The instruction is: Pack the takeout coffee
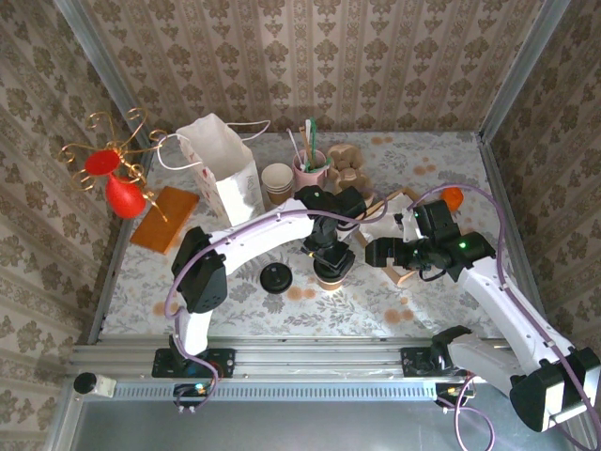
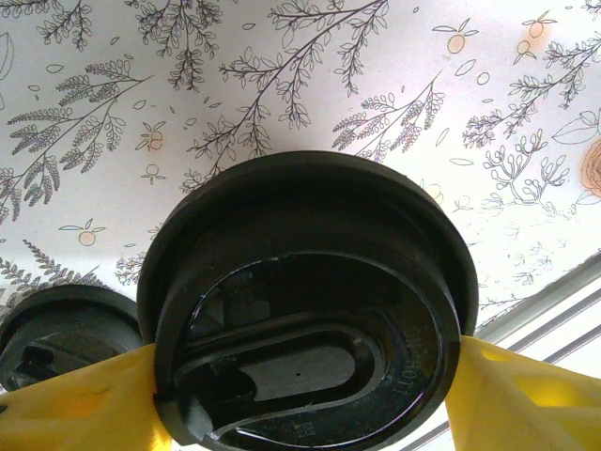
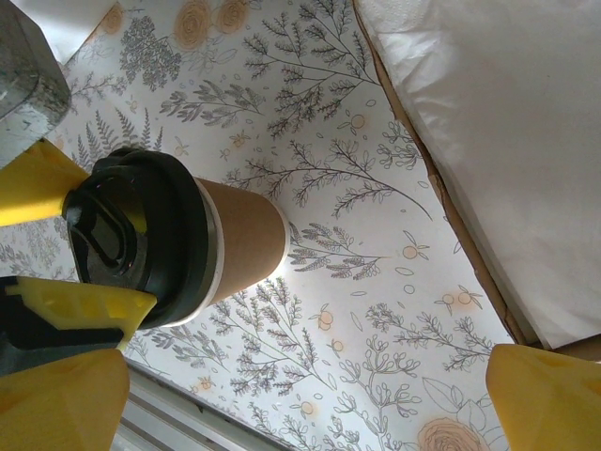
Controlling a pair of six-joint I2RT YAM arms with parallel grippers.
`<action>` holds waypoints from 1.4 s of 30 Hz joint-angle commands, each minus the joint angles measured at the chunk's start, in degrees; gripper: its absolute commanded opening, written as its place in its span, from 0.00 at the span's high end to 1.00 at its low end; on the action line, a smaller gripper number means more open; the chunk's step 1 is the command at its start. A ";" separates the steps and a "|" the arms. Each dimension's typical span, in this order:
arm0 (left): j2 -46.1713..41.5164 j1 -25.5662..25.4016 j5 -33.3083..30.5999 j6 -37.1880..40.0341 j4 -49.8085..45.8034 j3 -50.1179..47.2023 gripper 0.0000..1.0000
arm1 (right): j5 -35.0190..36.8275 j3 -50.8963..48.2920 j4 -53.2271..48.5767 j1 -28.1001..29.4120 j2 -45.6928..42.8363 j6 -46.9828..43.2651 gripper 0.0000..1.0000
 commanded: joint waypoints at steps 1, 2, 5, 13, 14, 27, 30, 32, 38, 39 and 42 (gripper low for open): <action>0.05 -0.36 -0.01 -0.54 -0.87 0.06 0.31 | -0.82 -0.92 0.66 -0.10 -0.65 0.37 0.01; 0.08 -0.44 0.00 -0.53 -0.87 -0.14 0.31 | -0.81 -1.08 0.76 -0.16 -0.65 0.38 0.01; 0.40 -0.57 -0.06 -0.26 -0.77 -0.36 0.31 | -0.77 -0.59 0.27 -0.16 -0.65 0.28 0.01; 0.65 -0.74 -2.97 -0.34 -1.58 -1.58 0.31 | -0.38 -0.98 0.39 -0.17 -1.13 0.26 0.01; 0.68 -0.77 -3.29 -0.51 -1.36 -2.05 0.31 | -0.38 -1.07 0.49 -0.15 -1.20 0.25 0.01; 1.36 -1.08 -0.92 -0.55 1.40 -1.77 0.31 | 0.19 -1.25 0.50 -0.71 -1.71 0.54 0.01; 1.09 -0.89 0.11 -0.58 1.72 -1.58 0.31 | -0.07 -1.18 0.51 -0.64 -1.54 0.48 0.01; 0.81 -0.77 1.09 -0.88 2.40 -2.02 0.31 | -0.42 -1.25 0.52 -0.71 -1.38 0.59 0.01; -1.10 -0.47 2.25 -1.68 3.62 -2.66 0.31 | -1.45 -2.77 0.83 -0.71 -1.27 1.41 0.01; -1.35 -0.37 2.83 -1.93 3.99 -2.94 0.31 | -1.41 -2.98 0.93 -0.67 -1.27 1.40 0.01; -1.59 -0.27 3.66 -2.19 4.63 -3.34 0.31 | -1.40 -3.27 1.01 -0.69 -1.23 1.53 0.01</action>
